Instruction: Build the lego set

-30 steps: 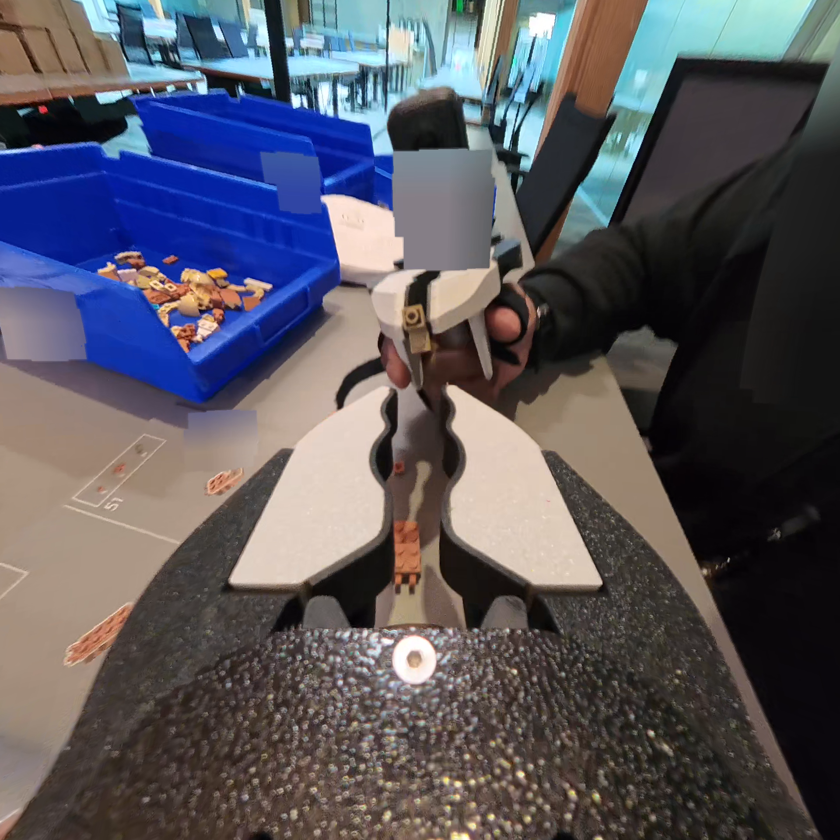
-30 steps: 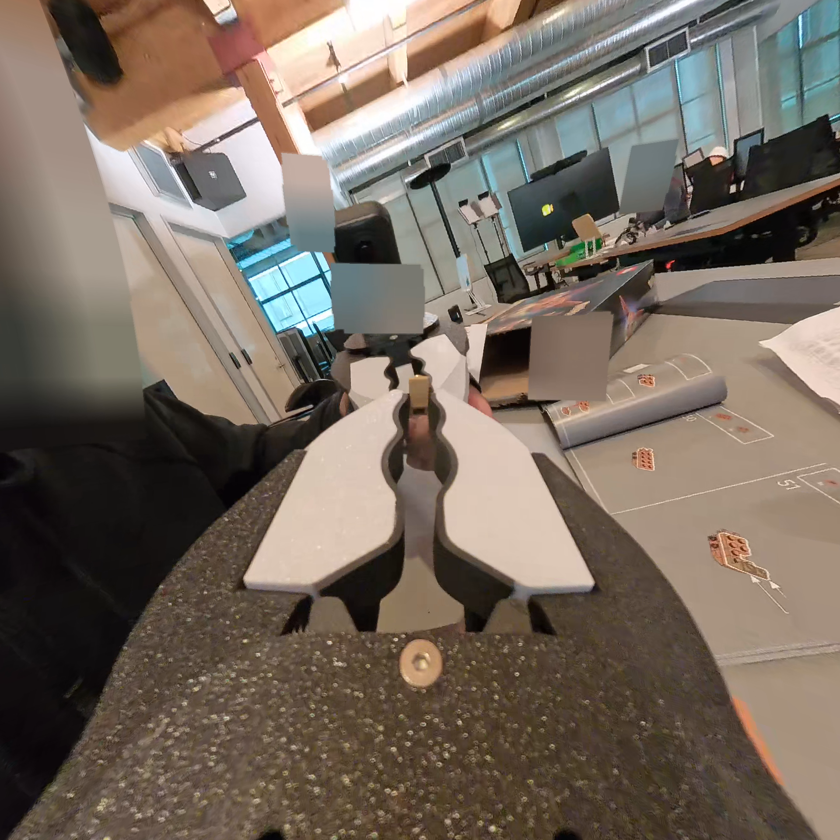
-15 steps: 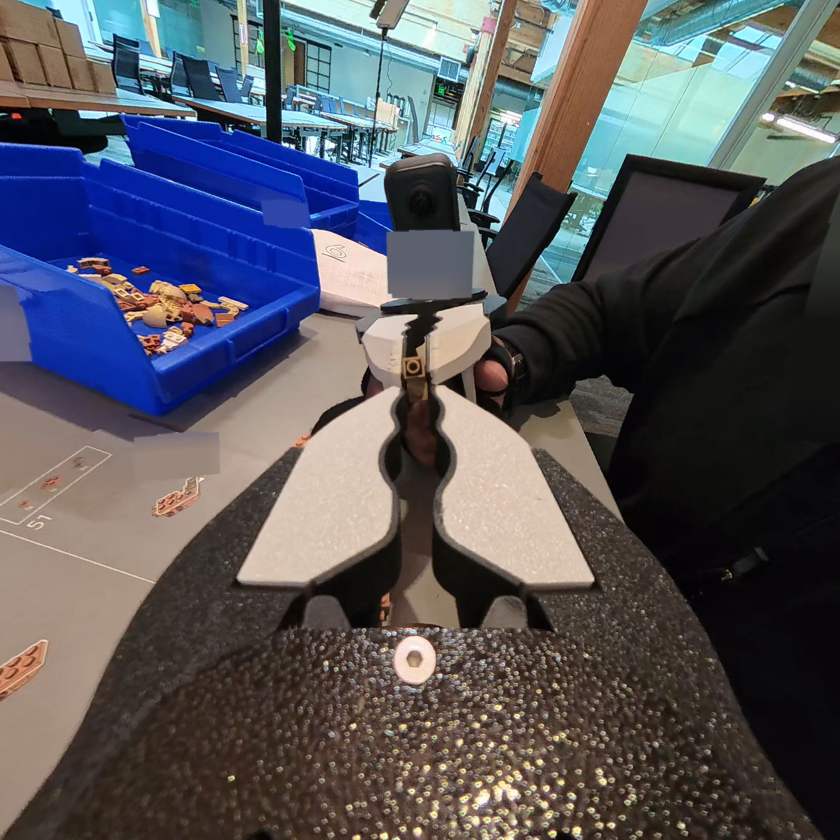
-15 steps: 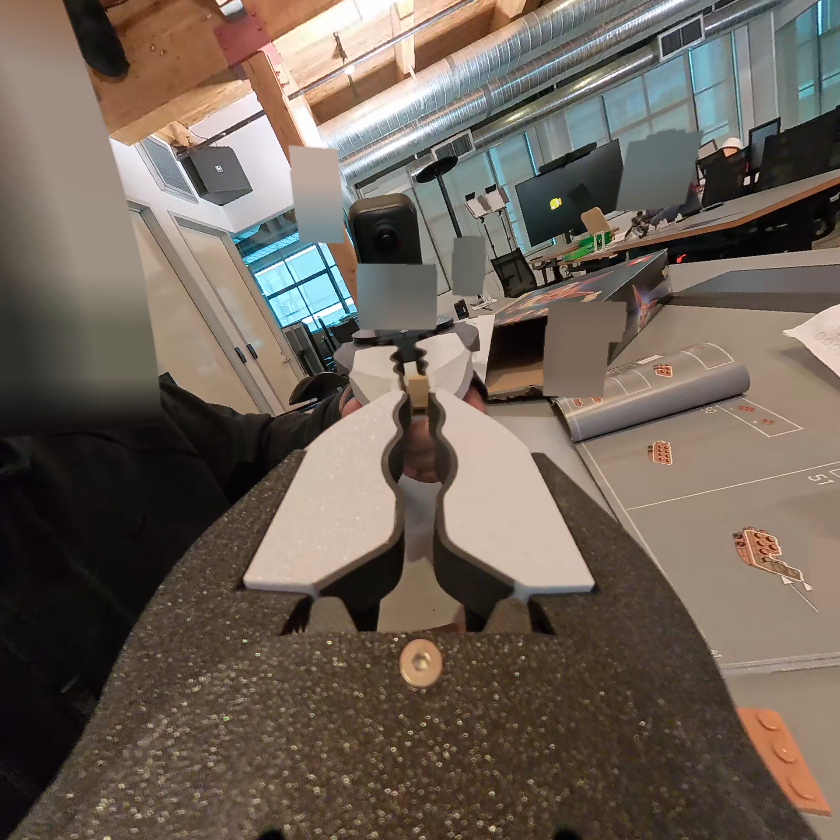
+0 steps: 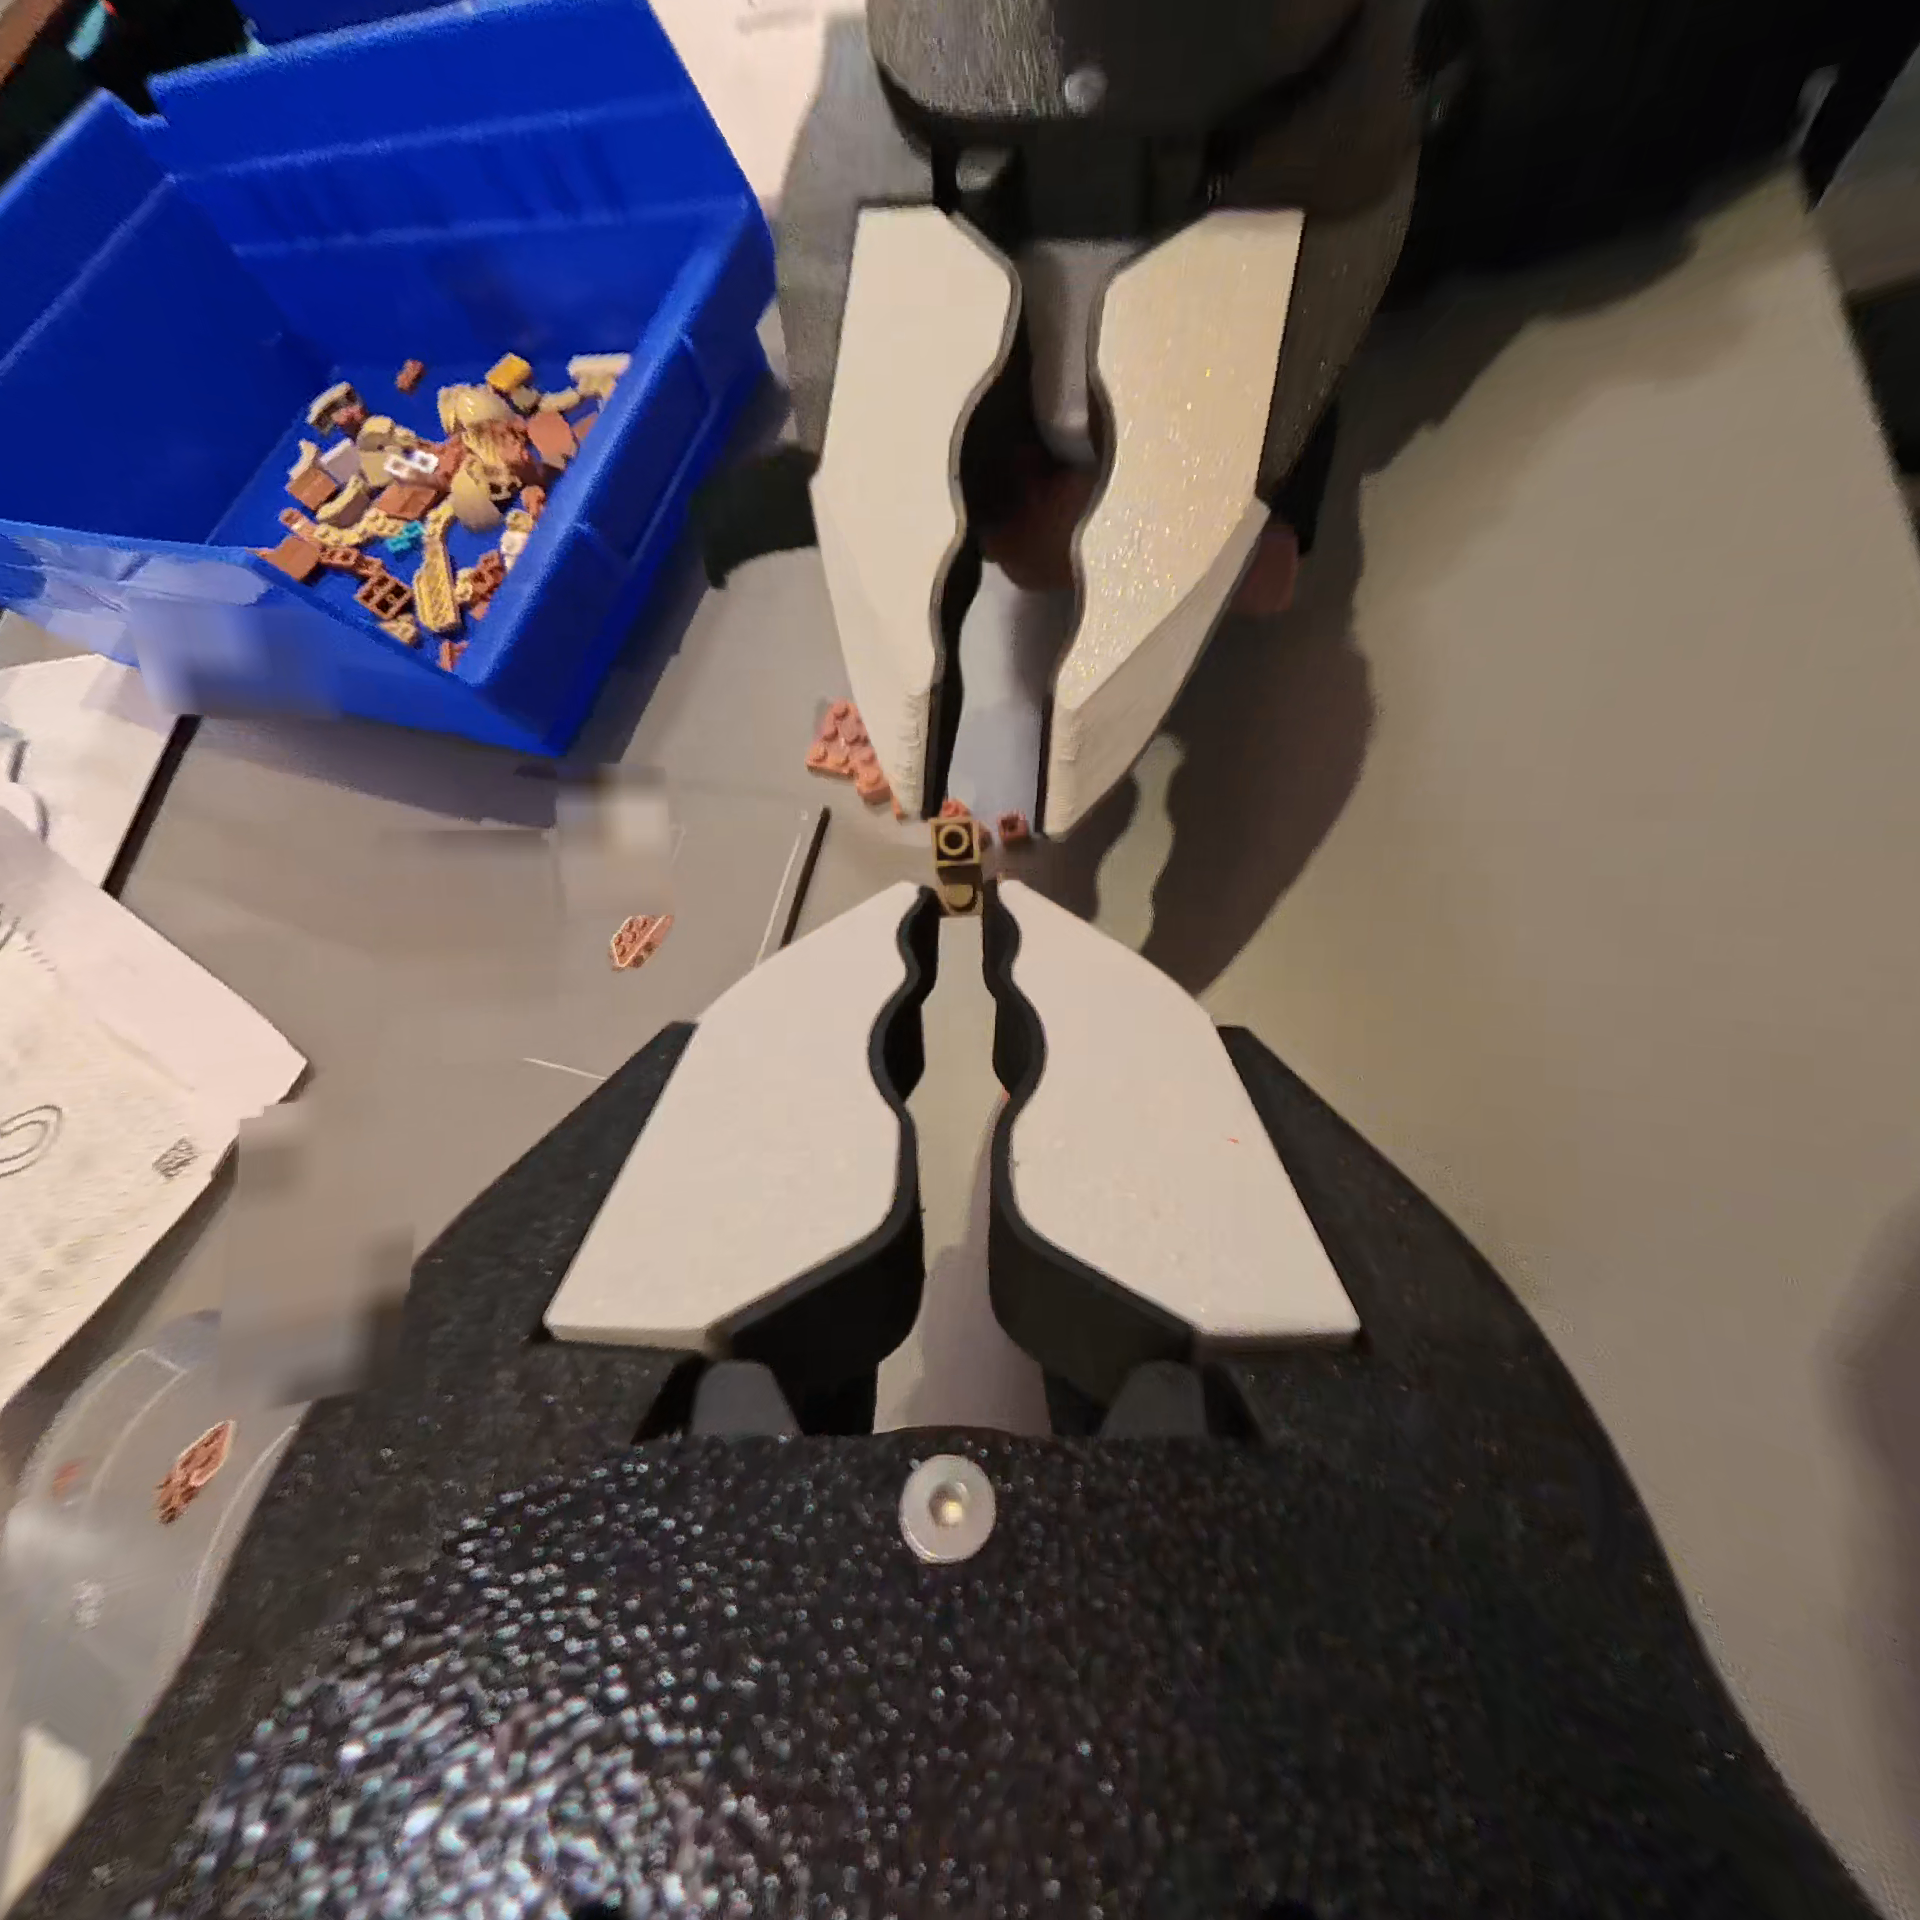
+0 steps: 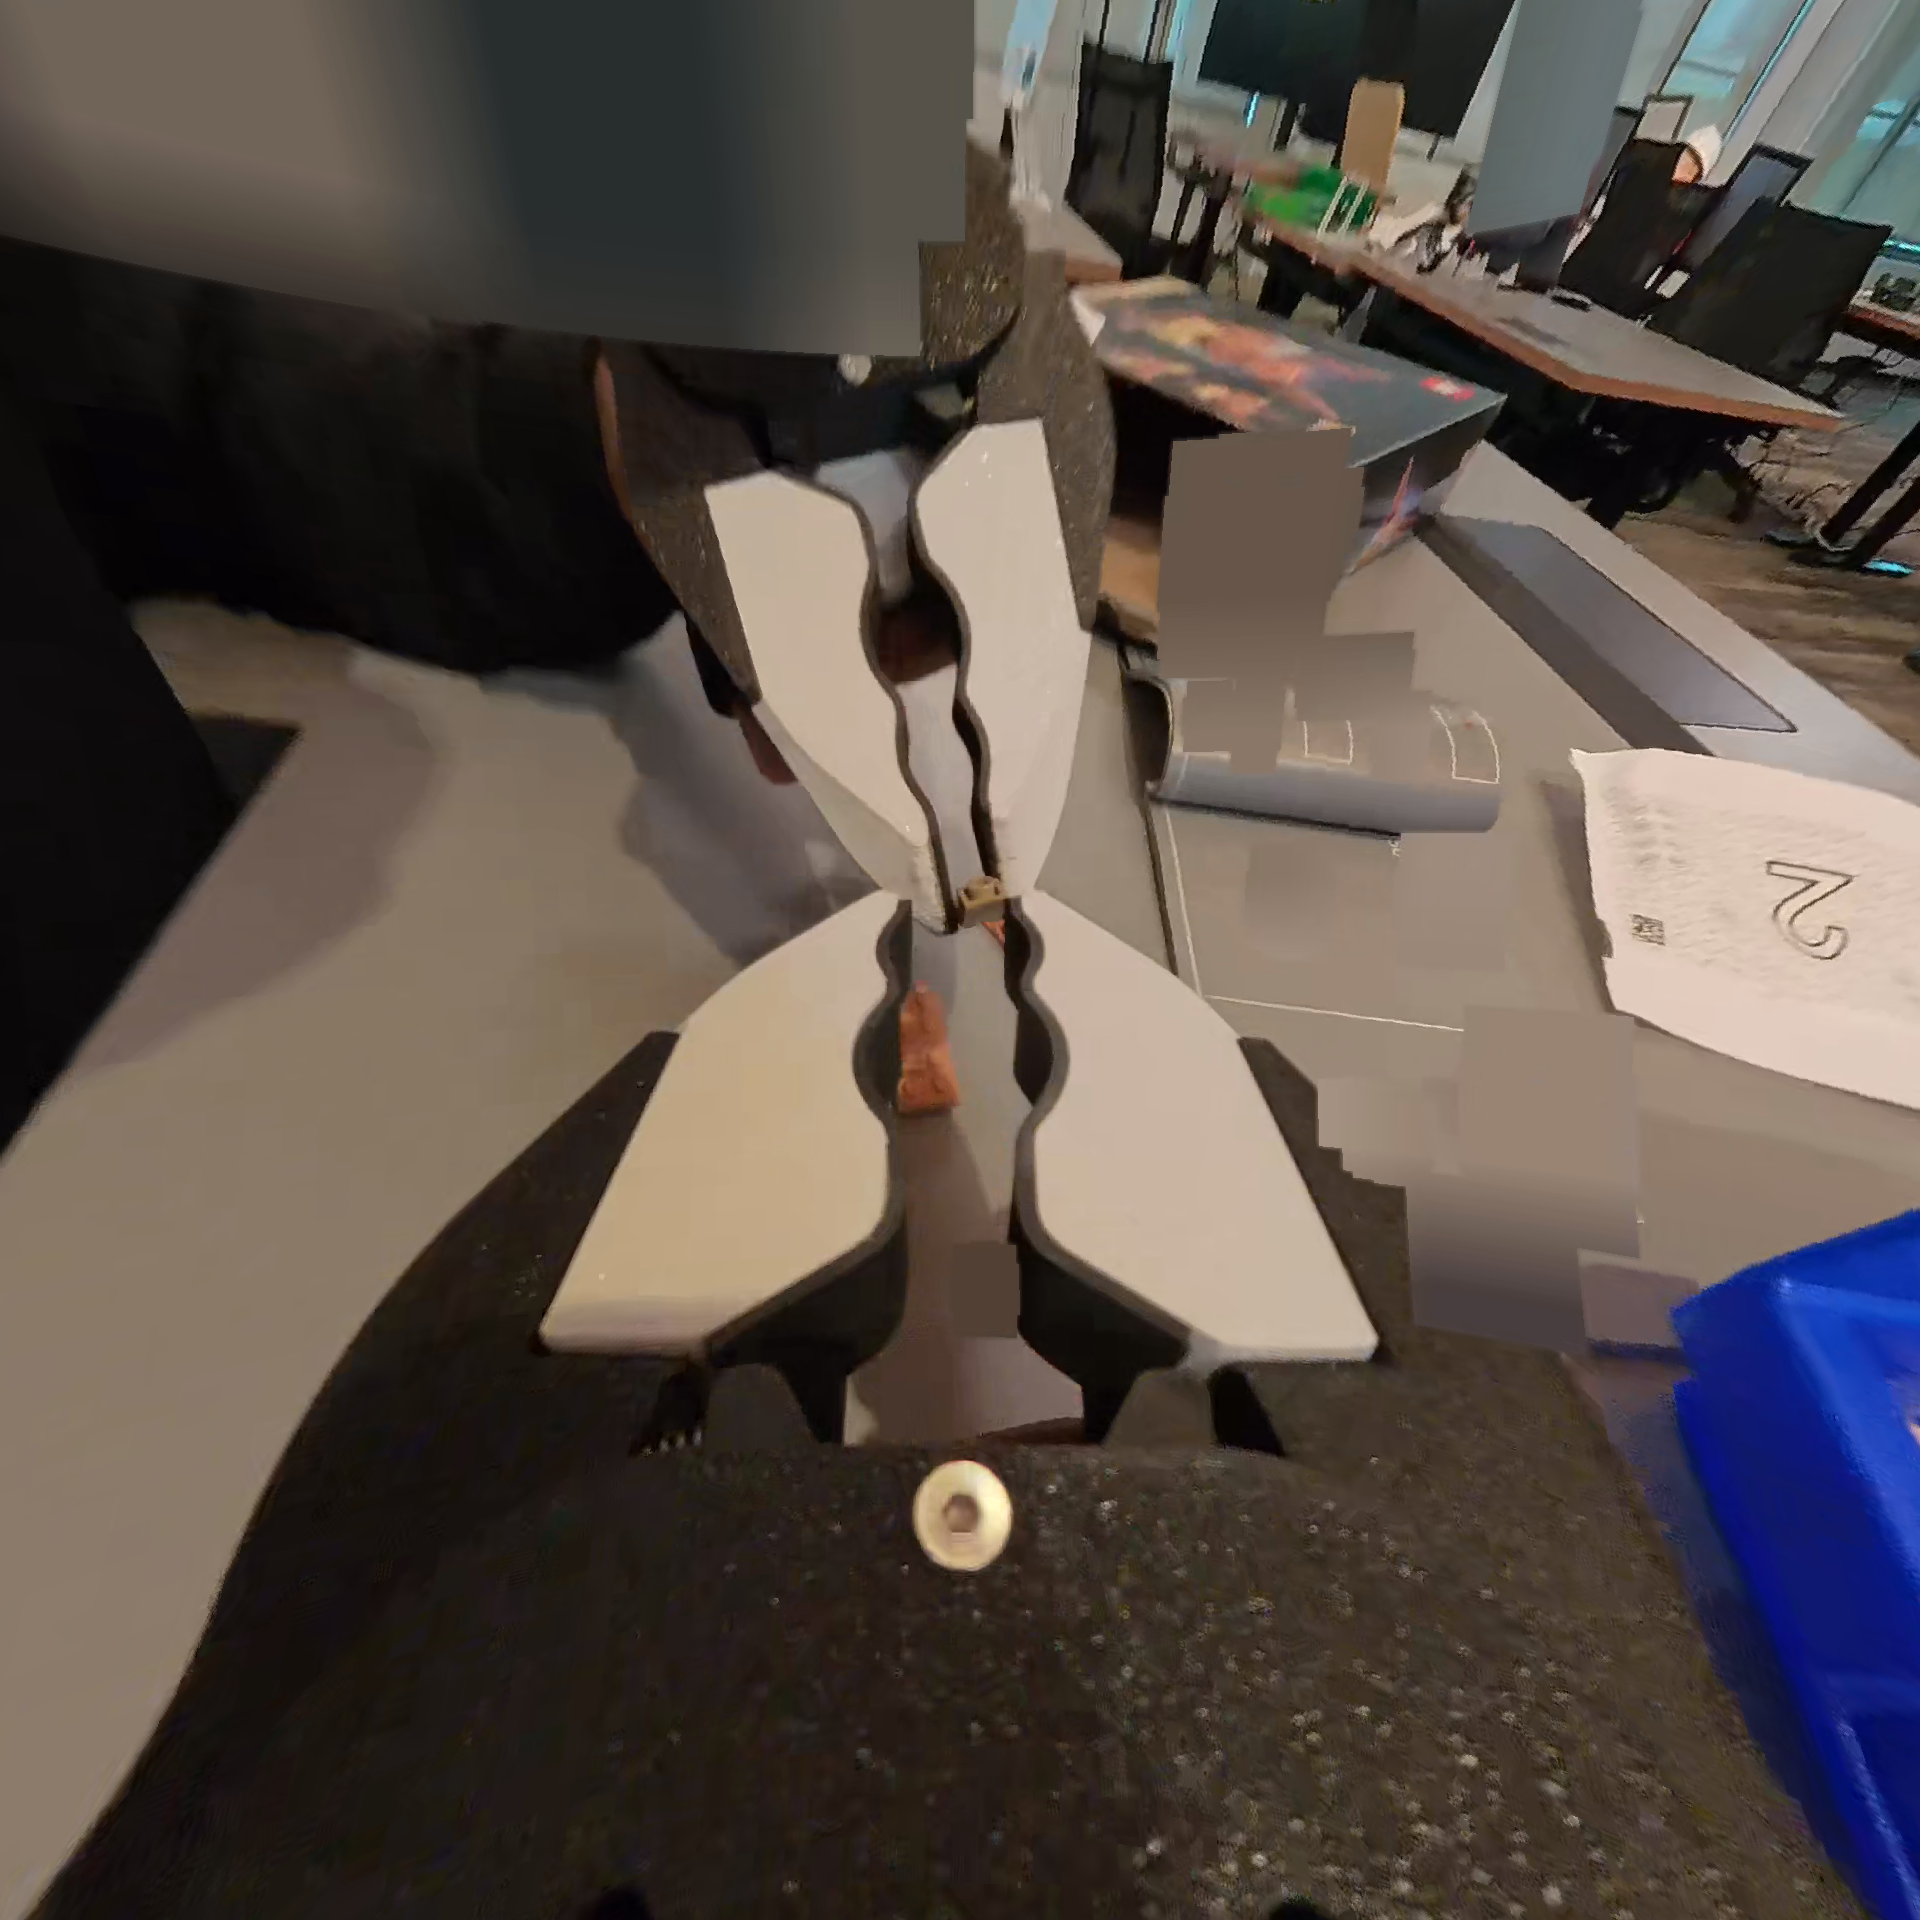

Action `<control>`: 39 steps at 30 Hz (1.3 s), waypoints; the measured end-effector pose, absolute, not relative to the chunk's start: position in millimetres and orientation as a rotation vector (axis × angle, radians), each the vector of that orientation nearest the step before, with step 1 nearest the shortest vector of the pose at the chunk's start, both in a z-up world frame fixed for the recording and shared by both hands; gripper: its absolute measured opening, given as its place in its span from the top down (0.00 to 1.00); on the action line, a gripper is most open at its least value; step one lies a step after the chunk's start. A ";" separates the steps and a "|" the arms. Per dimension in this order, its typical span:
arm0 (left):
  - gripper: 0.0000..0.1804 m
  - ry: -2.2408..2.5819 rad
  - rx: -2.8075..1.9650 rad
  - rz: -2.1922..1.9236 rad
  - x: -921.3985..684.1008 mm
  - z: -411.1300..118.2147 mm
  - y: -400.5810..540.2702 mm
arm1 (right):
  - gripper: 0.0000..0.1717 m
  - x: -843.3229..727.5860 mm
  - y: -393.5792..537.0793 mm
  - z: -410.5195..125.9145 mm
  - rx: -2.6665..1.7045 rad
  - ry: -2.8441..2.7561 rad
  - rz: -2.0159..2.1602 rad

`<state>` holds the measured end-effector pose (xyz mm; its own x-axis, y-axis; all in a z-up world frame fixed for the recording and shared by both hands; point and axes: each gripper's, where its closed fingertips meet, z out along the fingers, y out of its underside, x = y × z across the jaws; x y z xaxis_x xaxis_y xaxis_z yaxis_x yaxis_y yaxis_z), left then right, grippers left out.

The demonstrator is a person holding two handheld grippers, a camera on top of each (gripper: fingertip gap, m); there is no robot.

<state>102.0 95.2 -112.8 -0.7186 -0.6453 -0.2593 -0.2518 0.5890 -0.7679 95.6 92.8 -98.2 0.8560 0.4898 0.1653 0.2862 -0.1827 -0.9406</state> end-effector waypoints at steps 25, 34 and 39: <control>0.89 2.496 -0.635 -0.803 87.8 -147.7 96.0 | 0.96 96.0 91.1 -127.6 -1.926 -0.727 0.044; 0.86 2.587 -0.825 -0.821 90.1 -178.7 104.2 | 0.96 100.6 88.8 -139.3 -1.978 -0.737 0.050; 0.88 2.568 -0.766 -0.772 92.4 -178.2 102.1 | 0.96 101.7 88.6 -141.7 -1.992 -0.733 0.056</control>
